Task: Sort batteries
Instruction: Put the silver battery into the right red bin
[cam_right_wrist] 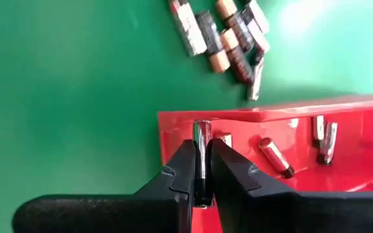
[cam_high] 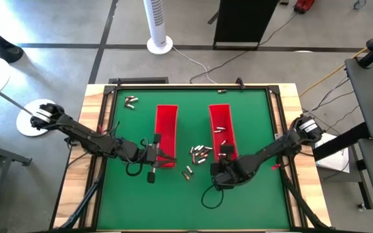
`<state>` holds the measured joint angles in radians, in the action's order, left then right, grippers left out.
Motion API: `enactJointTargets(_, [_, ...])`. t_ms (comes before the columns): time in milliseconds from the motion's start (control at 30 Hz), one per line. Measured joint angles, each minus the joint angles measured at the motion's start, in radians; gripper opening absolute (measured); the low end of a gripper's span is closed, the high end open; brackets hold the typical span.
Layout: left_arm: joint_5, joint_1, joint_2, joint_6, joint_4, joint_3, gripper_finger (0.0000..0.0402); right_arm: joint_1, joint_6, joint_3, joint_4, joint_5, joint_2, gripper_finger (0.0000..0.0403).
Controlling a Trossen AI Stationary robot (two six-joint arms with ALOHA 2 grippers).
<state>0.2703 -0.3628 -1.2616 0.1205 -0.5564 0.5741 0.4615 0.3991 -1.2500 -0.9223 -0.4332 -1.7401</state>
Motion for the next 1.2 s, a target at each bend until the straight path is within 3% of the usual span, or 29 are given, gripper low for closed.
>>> enactJointTargets(400, [0.0,0.0,0.022,-0.024,0.0,-0.01,0.0,-0.12,-0.076,-0.001,0.001,0.058,0.0,0.0028])
enactJointTargets(733, [-0.001,-0.022,0.061,-0.039,0.055,-0.011,0.0,-0.238,-0.125,-0.042,-0.001,0.246,0.0,0.0028])
enactJointTargets(967, [-0.002,-0.038,0.068,-0.049,0.06,-0.011,0.0,-0.327,-0.201,-0.038,-0.061,0.253,-0.011,0.0028])
enactJointTargets(1200, [0.032,-0.038,0.08,-0.031,0.133,-0.012,0.0,-0.429,-0.298,-0.036,-0.07,0.337,-0.012,0.0028])
